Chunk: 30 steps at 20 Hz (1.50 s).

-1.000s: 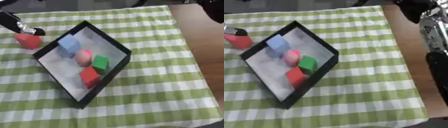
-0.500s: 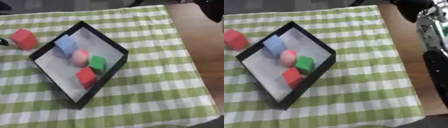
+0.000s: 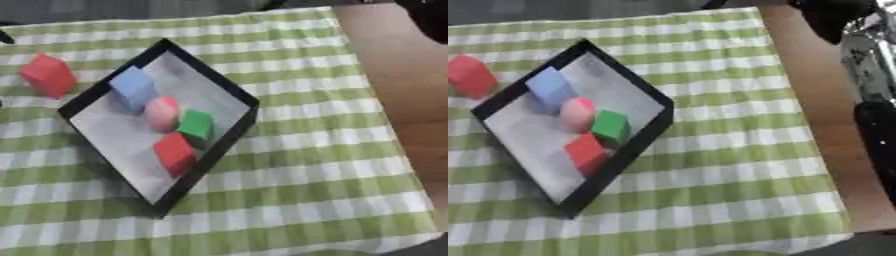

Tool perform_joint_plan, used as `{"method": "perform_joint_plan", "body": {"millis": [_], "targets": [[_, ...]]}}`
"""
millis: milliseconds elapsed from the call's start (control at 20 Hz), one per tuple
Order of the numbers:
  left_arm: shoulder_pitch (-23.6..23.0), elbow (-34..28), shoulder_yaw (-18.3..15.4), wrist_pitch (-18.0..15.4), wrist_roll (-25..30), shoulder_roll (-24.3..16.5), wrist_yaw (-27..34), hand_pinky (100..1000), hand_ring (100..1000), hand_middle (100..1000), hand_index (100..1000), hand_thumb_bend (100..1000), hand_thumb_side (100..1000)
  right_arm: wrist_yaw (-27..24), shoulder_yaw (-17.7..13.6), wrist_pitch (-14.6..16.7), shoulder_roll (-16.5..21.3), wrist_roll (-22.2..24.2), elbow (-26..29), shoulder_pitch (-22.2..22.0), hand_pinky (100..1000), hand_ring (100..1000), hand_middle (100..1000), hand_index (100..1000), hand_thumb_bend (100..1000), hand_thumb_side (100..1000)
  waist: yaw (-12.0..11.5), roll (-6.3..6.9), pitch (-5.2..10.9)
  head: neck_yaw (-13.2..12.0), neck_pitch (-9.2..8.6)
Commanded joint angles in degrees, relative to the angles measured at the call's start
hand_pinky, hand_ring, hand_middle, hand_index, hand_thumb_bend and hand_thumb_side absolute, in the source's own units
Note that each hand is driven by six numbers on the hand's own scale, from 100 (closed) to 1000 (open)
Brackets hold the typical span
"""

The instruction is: Pick up objects on the table and place them in the box.

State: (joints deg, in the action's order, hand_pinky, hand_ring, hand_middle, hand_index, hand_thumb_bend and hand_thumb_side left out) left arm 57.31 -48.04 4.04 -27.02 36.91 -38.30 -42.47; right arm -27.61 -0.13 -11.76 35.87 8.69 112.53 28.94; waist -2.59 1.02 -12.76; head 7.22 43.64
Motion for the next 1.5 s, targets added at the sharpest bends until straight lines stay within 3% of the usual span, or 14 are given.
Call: {"method": "perform_joint_plan", "body": {"millis": [50,650,800,850,900,1000,1150,1250,1350,1450,1500], "targets": [[1.7,-0.5,-1.1,-2.9,-0.4,-2.1,-1.5,889,867,796,836,714,100,0.6,-0.5,0.1,2.0,0.4,0.8,1.0,884,732,627,770,265,272,0.1,-0.72,-0.27,-0.6,-1.29],[3.9,0.6,-1.7,-3.7,-5.1,-1.2,-2.8,882,861,797,852,737,123,1.3,-0.3,0.3,2.2,1.4,0.4,1.6,885,732,627,771,261,276,1.4,-0.31,-1.58,-1.4,-3.37],[4.2,1.7,-2.2,-1.7,-5.9,-0.7,-3.1,882,862,792,861,677,528,1.4,-0.3,0.3,2.2,1.5,0.4,1.5,886,733,627,771,260,278,1.5,-0.19,-1.81,-1.5,-3.35],[4.3,2.3,-2.4,-0.7,-6.0,-0.5,-2.6,881,861,791,861,672,548,1.5,-0.4,0.3,2.3,1.6,0.3,1.5,886,733,627,771,260,278,1.5,-0.16,-1.85,-1.5,-3.36],[4.4,3.0,-2.6,0.7,-6.0,-0.5,-2.1,859,851,778,848,675,720,1.5,-0.4,0.2,2.3,1.6,0.3,1.5,886,733,627,771,259,279,1.4,-0.13,-1.87,-1.5,-3.34],[4.7,3.4,-2.7,5.3,-7.8,-0.8,-2.2,820,828,753,818,702,850,1.6,-0.4,0.2,2.3,1.7,0.2,1.3,886,733,627,771,258,280,1.1,-0.03,-1.84,-1.2,-3.22],[4.8,3.5,-2.0,13.4,-12.2,-0.7,-5.5,798,809,735,806,657,913,1.7,-0.3,0.0,2.3,1.8,0.0,1.1,887,733,627,771,256,282,0.8,0.13,-1.79,-1.1,-3.1],[5.0,4.0,-1.2,17.1,-13.4,-0.4,-6.7,777,749,690,796,650,927,1.8,-0.3,-0.1,2.3,1.9,-0.1,1.0,887,733,627,771,255,281,0.7,0.24,-1.69,-0.9,-2.94],[5.2,4.1,-0.5,18.4,-14.0,0.0,-7.3,770,707,685,788,620,931,1.9,-0.3,-0.1,2.3,1.9,-0.2,0.9,887,732,627,771,253,281,0.6,0.35,-1.54,-0.7,-2.76],[5.3,4.1,-0.1,18.4,-14.1,0.3,-6.9,778,709,702,795,480,892,1.8,-0.3,-0.1,2.4,1.9,-0.3,0.8,887,732,626,771,251,279,0.6,0.44,-1.38,-0.7,-2.6],[5.3,4.2,0.0,18.3,-14.0,0.4,-6.6,778,715,705,798,473,879,1.8,-0.3,-0.1,2.3,1.9,-0.3,0.7,887,732,626,771,252,278,0.6,0.48,-1.3,-0.7,-2.55]]}}
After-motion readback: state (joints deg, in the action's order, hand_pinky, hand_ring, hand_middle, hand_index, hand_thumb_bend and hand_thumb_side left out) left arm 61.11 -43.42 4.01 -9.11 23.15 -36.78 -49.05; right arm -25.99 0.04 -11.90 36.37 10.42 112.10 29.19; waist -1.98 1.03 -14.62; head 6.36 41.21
